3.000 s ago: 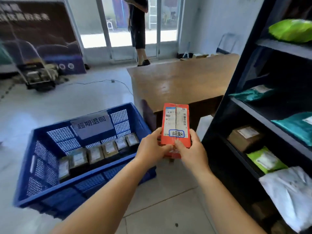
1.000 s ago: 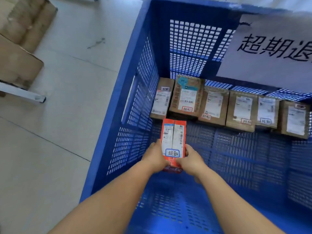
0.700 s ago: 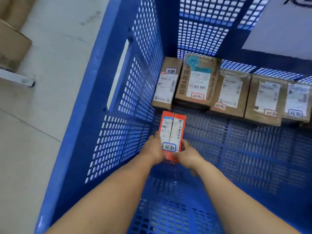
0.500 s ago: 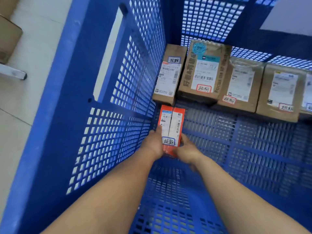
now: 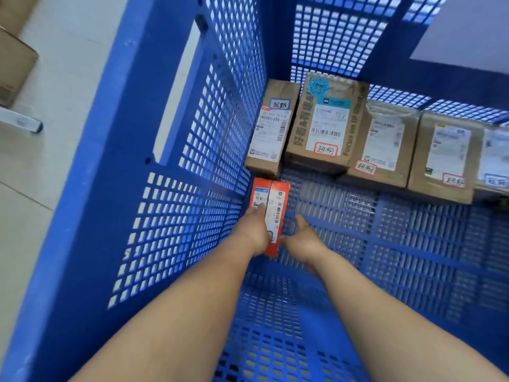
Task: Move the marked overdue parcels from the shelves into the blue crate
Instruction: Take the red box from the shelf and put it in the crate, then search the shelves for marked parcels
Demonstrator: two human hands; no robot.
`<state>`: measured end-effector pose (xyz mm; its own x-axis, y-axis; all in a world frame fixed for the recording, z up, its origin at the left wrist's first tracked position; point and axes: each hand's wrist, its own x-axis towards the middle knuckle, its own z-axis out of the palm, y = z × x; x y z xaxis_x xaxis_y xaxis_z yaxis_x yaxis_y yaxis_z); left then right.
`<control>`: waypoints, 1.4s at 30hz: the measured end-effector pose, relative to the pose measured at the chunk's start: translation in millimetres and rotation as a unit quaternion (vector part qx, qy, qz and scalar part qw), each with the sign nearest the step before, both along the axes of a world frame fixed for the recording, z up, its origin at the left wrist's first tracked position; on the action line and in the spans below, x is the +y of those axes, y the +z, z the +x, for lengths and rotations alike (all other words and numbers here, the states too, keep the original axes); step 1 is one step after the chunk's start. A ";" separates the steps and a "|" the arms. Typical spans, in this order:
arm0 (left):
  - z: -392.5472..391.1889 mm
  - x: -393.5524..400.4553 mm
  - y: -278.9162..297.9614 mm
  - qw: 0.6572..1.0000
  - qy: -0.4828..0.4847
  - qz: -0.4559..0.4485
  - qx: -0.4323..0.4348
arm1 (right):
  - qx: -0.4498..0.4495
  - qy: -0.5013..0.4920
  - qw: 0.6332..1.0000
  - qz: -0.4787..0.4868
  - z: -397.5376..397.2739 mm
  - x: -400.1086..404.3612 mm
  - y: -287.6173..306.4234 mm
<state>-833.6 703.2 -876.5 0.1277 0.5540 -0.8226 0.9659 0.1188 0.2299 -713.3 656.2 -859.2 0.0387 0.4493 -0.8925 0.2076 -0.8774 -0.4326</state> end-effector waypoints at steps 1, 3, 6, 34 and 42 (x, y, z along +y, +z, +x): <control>4.1 -0.8 13.2 1.000 0.002 0.021 -0.011 | -0.026 0.006 1.000 0.014 3.5 -0.3 10.0; 14.6 -3.9 42.8 0.998 0.005 0.056 -0.026 | -0.088 0.034 0.994 0.048 12.7 -3.3 32.1; 33.3 -10.6 94.2 0.994 -0.008 0.097 -0.039 | -0.157 0.072 0.980 0.096 30.9 -13.5 77.6; 221.9 -168.0 518.3 0.921 -0.173 0.316 -0.151 | -0.406 0.020 0.888 0.215 208.8 -198.2 508.3; 235.9 -256.4 586.7 0.862 -0.310 0.339 -0.216 | -0.465 -0.107 0.857 0.197 210.3 -318.3 569.9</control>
